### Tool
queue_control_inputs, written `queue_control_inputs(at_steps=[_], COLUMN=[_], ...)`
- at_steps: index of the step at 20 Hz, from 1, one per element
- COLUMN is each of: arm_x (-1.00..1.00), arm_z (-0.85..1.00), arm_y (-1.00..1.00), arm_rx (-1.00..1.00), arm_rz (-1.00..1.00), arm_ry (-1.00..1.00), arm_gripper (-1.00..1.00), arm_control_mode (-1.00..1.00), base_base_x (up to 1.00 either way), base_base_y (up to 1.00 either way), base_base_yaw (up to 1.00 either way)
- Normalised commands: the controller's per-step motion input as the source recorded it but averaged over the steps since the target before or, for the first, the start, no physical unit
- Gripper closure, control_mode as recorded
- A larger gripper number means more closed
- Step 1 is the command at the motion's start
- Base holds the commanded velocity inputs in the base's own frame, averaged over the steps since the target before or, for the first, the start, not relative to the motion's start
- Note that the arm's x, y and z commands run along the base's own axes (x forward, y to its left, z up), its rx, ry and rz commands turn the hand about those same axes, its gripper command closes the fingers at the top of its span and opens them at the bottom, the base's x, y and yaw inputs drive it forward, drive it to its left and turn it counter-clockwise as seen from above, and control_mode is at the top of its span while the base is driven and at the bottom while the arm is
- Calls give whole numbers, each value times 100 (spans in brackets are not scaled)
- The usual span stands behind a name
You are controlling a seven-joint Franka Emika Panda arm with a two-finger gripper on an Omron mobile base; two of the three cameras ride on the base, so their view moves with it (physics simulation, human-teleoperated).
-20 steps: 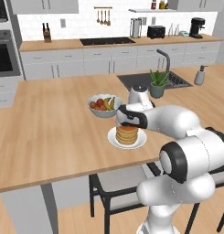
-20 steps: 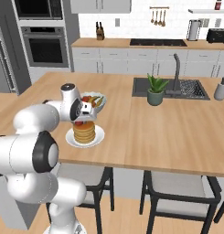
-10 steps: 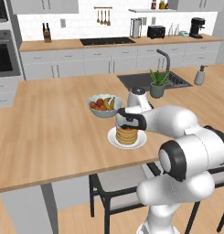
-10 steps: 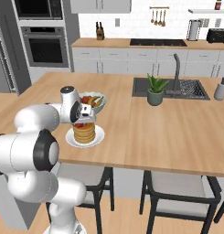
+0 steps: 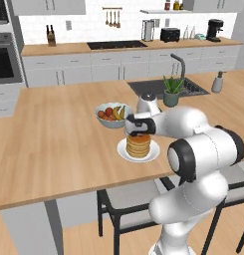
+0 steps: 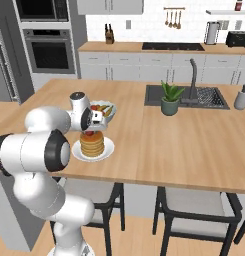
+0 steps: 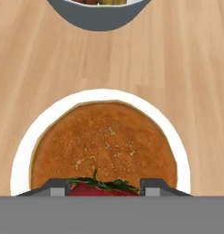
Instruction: Take the strawberry from the fridge and place it on top of the pancake, located on the dining counter.
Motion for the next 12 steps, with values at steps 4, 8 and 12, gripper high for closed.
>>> queue_control_inputs(at_steps=[4,8,12], arm_x=[13,-3,0], arm_z=[-8,-39,-15], arm_y=[1,3,1], arm_rx=[0,0,0], arm_rz=[0,0,0], arm_ry=[2,3,0], arm_gripper=[100,100,100], arm_control_mode=[-100,-100,-100], base_base_x=[0,0,0], base_base_y=[0,0,0], base_base_yaw=[0,0,0])
